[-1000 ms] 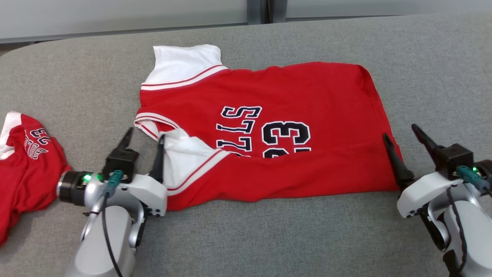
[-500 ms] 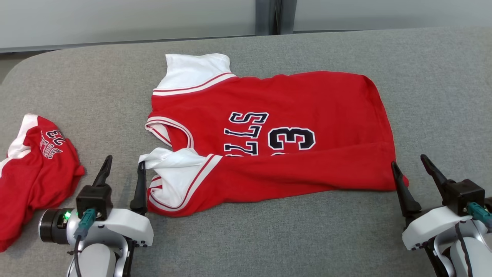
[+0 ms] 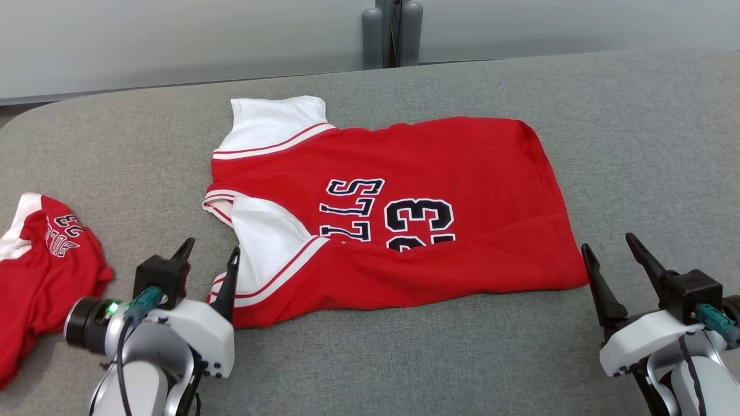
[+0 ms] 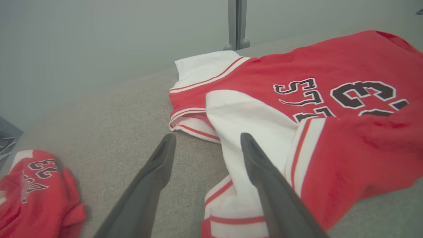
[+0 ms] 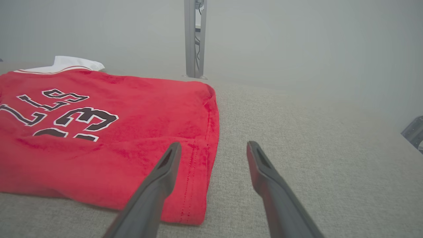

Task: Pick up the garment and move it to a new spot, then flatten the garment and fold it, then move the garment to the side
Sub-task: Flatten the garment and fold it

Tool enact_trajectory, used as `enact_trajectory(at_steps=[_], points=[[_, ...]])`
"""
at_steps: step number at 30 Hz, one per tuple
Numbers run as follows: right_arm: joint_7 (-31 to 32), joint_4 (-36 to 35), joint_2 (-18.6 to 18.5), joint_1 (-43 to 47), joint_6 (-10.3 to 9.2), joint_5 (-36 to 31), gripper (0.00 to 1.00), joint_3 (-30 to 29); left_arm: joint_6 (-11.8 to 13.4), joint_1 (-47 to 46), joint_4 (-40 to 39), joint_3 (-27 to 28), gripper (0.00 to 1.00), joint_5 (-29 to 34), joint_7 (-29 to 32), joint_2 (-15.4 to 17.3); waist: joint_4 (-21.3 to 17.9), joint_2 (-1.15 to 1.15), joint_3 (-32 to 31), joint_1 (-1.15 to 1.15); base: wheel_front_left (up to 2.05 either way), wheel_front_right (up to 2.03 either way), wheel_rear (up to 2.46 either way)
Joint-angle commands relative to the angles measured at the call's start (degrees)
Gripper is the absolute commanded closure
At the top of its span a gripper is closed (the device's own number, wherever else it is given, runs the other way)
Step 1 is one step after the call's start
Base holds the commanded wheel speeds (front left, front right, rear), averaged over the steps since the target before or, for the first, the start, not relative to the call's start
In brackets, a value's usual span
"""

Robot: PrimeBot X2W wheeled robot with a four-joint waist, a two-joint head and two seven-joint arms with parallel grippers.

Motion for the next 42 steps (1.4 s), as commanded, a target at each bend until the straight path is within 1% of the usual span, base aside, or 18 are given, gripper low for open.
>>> enact_trajectory(at_steps=[1,5,7,10,14,16,19,23,25,27,28,29,30,31,32,40,41,42], points=[[-0.3,-0.3,0.1,0.9,-0.02,0.3,0.0,-0.5,0.6,2.7,-2.5,0.9,0.0,-1.1,1.1,0.5,-0.3,0.0,-0.2,0.0,0.0,0.0,0.0],[-0.3,-0.3,0.8,2.1,-0.02,0.2,0.0,-0.9,2.0,7.8,-9.1,2.4,0.0,-3.6,2.4,-0.4,-0.5,0.0,-0.5,0.0,0.0,0.0,0.0],[-0.3,-0.2,0.6,2.3,-0.02,0.5,0.0,-1.0,1.6,10.5,-11.8,3.0,0.0,-5.8,2.7,-1.0,-0.5,0.0,-0.5,0.0,0.0,0.0,0.0],[-0.3,-0.2,0.7,3.0,-0.02,0.6,0.0,-1.3,0.8,13.0,-13.3,3.8,0.0,-8.5,3.4,-1.3,-0.1,0.0,-0.5,0.0,0.0,0.0,0.0],[-0.3,0.1,0.8,3.0,-0.02,0.8,0.0,-1.0,0.5,13.6,-12.9,3.6,0.0,-8.9,4.0,-0.8,-0.2,0.0,-0.4,0.0,0.0,0.0,0.0],[-0.3,0.2,0.9,2.7,-0.02,0.9,0.0,-0.8,0.5,13.0,-11.9,3.3,0.0,-8.2,3.7,-0.3,-0.2,0.0,-0.3,0.0,0.0,0.0,0.0],[-0.3,0.1,0.8,2.0,-0.02,1.1,0.0,-0.4,0.6,11.7,-9.8,3.0,0.0,-8.6,4.1,-0.7,-0.5,0.0,0.0,0.0,0.0,0.0,0.0],[-0.3,-0.4,0.6,1.2,-0.02,1.3,0.0,0.5,1.3,10.6,-6.3,2.7,0.0,-7.7,4.3,-0.4,-1.2,0.0,0.8,0.0,0.0,0.0,0.0],[-0.3,-0.6,0.4,1.1,-0.02,1.5,0.0,0.7,1.5,10.2,-5.1,2.4,0.0,-8.4,4.6,-1.3,-1.3,0.0,1.2,0.0,0.0,0.0,0.0],[-0.3,-0.1,0.2,1.2,-0.02,1.8,0.0,1.0,1.8,9.7,-3.7,2.4,0.02,-8.2,5.2,-1.1,-1.4,0.0,1.5,0.0,0.0,0.0,0.0],[-0.3,0.2,0.4,1.0,-0.02,1.9,0.0,1.3,1.8,9.4,-3.0,2.4,0.11,-8.3,5.1,-1.2,-1.4,0.0,1.6,0.0,0.0,0.0,0.0],[-0.3,0.5,0.6,0.8,-0.02,2.0,0.0,1.6,1.9,9.2,-2.5,2.3,0.37,-8.2,4.8,-1.1,-1.4,0.0,1.7,0.0,0.0,0.0,0.0],[-0.3,0.8,0.6,0.5,-0.02,2.3,0.0,1.8,2.0,9.1,-2.1,2.2,0.68,-8.1,4.7,-1.3,-1.4,0.0,1.8,0.0,0.0,0.0,0.0],[-0.3,1.4,0.7,0.2,-0.02,2.9,0.0,2.2,2.0,9.0,-2.0,2.2,0.88,-8.4,4.4,-1.6,-1.3,0.0,1.9,0.0,0.0,0.0,0.0],[-0.3,2.5,1.1,-0.3,-0.02,4.0,0.0,2.7,1.7,8.6,-1.6,2.2,1.0,-8.8,4.0,-1.7,-1.0,0.0,1.9,0.0,0.0,0.0,0.0],[-0.3,10.7,1.4,-3.0,-0.02,8.3,0.0,5.6,0.8,8.9,-0.6,1.8,1.0,-10.3,2.9,-2.3,0.5,0.0,1.3,0.0,0.0,0.0,0.0],[-0.3,11.5,1.5,-3.3,-0.02,8.8,0.02,6.0,0.7,9.1,-0.7,1.8,1.0,-10.4,2.8,-2.3,0.6,0.0,1.3,0.0,0.0,0.0,0.0],[-0.3,12.3,1.6,-3.6,-0.02,9.5,0.49,6.4,0.5,9.2,-0.7,1.7,1.0,-10.6,2.6,-2.4,0.7,0.0,1.3,0.0,0.0,0.0,0.0]])
